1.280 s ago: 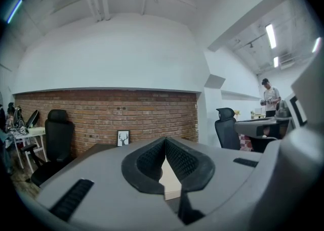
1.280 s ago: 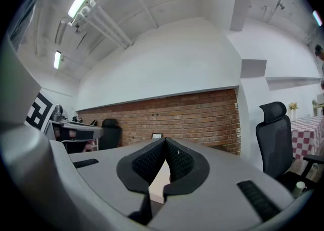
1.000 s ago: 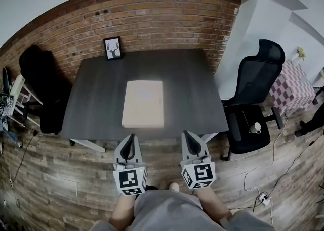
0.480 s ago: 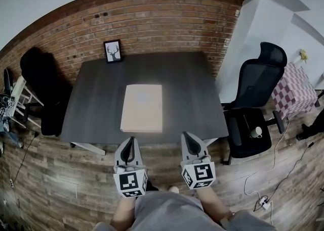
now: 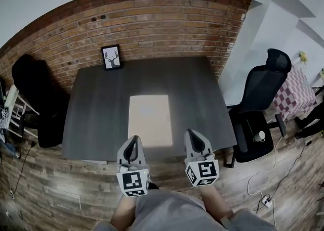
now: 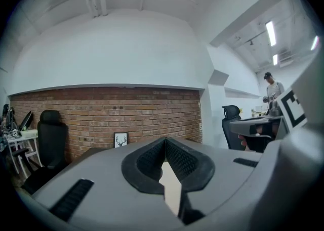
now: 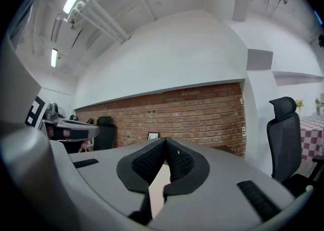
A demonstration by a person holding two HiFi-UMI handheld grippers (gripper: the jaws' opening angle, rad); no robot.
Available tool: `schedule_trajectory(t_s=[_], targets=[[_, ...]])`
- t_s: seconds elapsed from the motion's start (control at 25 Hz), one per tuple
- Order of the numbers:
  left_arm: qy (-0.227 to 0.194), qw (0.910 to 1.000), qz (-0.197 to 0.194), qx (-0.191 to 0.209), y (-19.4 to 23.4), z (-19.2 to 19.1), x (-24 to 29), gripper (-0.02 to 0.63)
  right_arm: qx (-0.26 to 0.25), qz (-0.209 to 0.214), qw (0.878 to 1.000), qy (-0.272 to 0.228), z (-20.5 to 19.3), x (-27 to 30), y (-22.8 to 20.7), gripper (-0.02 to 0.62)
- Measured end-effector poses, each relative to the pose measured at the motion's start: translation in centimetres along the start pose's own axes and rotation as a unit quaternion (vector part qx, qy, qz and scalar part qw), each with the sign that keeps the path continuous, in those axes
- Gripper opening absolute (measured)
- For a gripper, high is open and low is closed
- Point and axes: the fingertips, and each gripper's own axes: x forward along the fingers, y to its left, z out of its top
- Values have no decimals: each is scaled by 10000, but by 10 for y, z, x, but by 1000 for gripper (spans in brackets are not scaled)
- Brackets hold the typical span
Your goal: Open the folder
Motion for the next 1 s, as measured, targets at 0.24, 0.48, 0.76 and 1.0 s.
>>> schedule_trajectory(t_s=[0.24, 0.48, 0.76, 1.0], targets=[[14, 9993, -369, -17, 38, 8, 42, 3, -4, -394, 9992, 48, 6, 52, 5, 0], [20, 9977, -674, 36, 72, 6, 75, 3, -25, -649, 9978, 96, 4, 91, 18, 0], [77, 9964, -847, -17, 83, -2, 98, 3, 9, -715, 9971, 245, -5, 117, 15, 0], [0, 9974, -713, -95, 76, 1, 114, 3, 70, -352, 9989, 314, -7, 143, 7, 0]])
